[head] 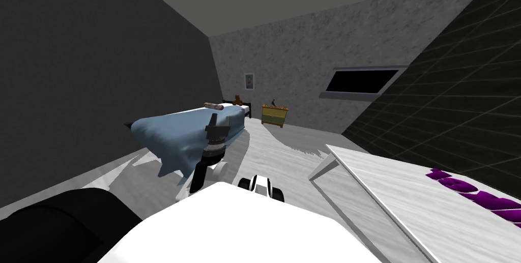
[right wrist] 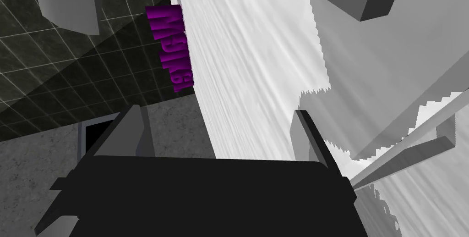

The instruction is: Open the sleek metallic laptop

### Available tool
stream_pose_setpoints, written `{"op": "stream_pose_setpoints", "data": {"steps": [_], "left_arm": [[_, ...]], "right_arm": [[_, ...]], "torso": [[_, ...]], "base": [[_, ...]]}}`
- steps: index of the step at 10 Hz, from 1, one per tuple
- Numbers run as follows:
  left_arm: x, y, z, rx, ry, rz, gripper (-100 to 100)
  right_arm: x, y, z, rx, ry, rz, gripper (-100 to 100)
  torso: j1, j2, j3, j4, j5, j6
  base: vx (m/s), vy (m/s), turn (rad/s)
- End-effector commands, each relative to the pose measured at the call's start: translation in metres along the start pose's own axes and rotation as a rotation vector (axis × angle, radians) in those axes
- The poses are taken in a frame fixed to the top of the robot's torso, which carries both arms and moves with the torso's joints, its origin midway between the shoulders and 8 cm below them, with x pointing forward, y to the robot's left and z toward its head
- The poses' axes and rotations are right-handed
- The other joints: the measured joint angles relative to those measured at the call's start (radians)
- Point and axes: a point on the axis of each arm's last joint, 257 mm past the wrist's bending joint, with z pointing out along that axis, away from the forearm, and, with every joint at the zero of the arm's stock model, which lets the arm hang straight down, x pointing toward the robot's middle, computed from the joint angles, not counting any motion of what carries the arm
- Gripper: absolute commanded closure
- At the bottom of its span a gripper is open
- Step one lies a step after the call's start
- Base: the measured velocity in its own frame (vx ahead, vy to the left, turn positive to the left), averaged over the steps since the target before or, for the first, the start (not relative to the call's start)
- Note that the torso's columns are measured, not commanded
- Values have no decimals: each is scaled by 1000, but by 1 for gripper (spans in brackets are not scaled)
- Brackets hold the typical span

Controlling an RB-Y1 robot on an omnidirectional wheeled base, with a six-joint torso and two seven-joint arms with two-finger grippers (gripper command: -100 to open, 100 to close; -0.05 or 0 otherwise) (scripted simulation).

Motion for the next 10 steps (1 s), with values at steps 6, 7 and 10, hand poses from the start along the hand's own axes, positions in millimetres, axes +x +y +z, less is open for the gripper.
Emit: {"op": "stream_pose_setpoints", "data": {"steps": [6,7,10], "left_arm": [[0,0,0,0,0,0,0],[0,0,0,0,0,0,0],[0,0,0,0,0,0,0]], "right_arm": [[5,60,19,-143,26,60,-100],[17,74,16,-169,49,51,-100],[22,97,10,-210,56,28,-100]], "torso": [[-7,2,6,3,-12,-10],[-10,-4,2,0,-14,-4],[-16,-1,5,-1,-21,4]], "base": [[-57,39,80],[-7,0,20],[27,-13,-3]]}}
